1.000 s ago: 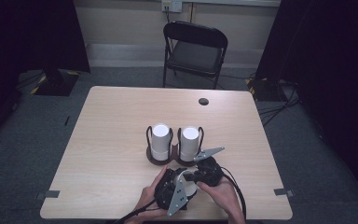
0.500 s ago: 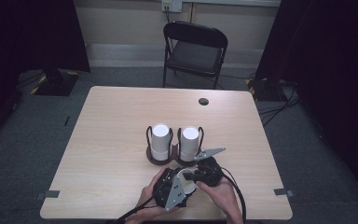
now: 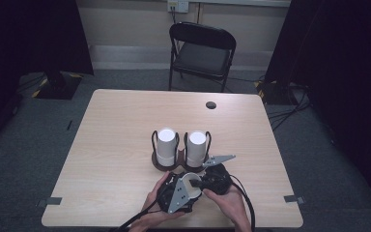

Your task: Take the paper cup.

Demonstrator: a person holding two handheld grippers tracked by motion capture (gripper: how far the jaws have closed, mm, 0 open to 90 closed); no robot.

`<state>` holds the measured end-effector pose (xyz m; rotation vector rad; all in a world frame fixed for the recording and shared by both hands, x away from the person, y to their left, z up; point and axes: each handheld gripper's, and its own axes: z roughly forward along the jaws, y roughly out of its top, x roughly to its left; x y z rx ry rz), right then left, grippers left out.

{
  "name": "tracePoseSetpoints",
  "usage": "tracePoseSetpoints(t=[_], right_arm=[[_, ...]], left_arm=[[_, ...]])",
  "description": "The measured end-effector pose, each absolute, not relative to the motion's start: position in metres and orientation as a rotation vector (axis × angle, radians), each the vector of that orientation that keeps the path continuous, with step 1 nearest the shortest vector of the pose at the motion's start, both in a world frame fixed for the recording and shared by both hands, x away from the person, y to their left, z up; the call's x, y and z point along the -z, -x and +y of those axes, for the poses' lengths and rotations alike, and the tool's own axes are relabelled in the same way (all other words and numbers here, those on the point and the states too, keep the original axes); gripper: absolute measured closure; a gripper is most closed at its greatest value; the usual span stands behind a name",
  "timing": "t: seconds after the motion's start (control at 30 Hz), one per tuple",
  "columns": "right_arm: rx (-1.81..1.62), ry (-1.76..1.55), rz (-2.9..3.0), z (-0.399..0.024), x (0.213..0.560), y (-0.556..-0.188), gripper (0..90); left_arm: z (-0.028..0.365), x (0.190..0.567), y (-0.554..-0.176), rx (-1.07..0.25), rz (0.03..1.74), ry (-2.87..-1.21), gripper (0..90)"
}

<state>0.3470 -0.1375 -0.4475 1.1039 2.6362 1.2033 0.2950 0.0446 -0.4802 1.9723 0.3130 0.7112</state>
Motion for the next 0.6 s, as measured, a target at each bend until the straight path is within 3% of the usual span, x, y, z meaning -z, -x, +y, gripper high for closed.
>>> tracePoseSetpoints(t=[0.6], right_arm=[[-1.440, -1.135, 2.441, -0.152, 0.450, -0.338, 60.6]], left_arm=[[0.055, 0.480, -0.306, -0.643, 0.451, -1.923, 25.0]])
